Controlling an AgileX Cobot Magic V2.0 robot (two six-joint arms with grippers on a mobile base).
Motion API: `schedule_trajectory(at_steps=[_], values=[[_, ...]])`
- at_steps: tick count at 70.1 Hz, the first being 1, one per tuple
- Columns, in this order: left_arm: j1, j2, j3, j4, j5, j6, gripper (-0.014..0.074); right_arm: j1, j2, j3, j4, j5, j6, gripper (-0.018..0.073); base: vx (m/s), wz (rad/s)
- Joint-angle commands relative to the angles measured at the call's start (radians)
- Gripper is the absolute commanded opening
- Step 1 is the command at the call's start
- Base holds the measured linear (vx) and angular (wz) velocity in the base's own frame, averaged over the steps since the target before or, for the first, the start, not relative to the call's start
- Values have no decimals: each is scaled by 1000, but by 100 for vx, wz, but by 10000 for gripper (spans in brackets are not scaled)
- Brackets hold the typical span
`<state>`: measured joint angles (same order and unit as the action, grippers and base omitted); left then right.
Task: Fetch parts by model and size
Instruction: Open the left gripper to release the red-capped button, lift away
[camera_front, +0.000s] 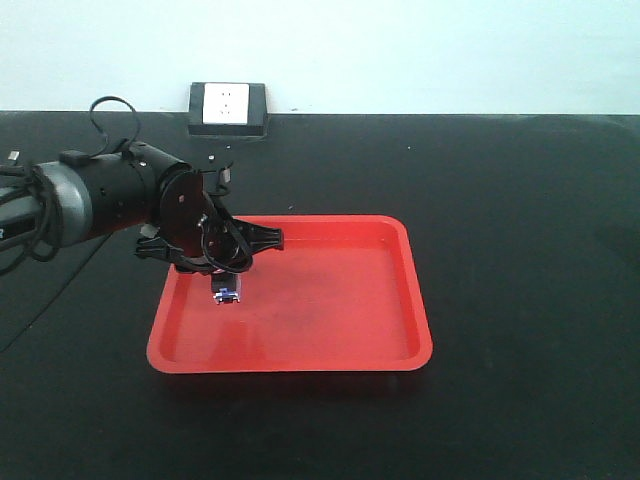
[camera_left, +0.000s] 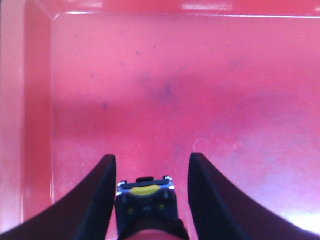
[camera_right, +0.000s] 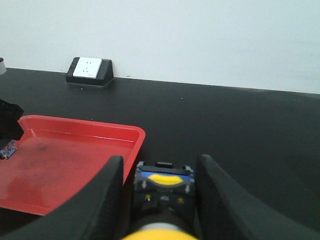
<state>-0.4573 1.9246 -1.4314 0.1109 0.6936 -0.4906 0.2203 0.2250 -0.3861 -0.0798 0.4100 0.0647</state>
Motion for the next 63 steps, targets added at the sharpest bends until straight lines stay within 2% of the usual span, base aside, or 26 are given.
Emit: schedule_trajectory(at_steps=[1,29,46,55,63], values=[[-4,-35,-34,38,-55,-10,-6,-1,10,-28,-7,-82,-5,-5,0,0],[-5,29,-34,68,-98,-10,-6,-1,10,-28,-7,-82,-5,-5,0,0],[-5,57,-34,66,-86,-10,-3,-1,10,-28,-7,-82,-5,-5,0,0],[-5,57,-34,71,-87,-10,23,-1,10,-28,-7,-82,-5,-5,0,0],[-5,56,-34,76,-90,-5,92,-1,10,-28,-7,-81,-5,-5,0,0]])
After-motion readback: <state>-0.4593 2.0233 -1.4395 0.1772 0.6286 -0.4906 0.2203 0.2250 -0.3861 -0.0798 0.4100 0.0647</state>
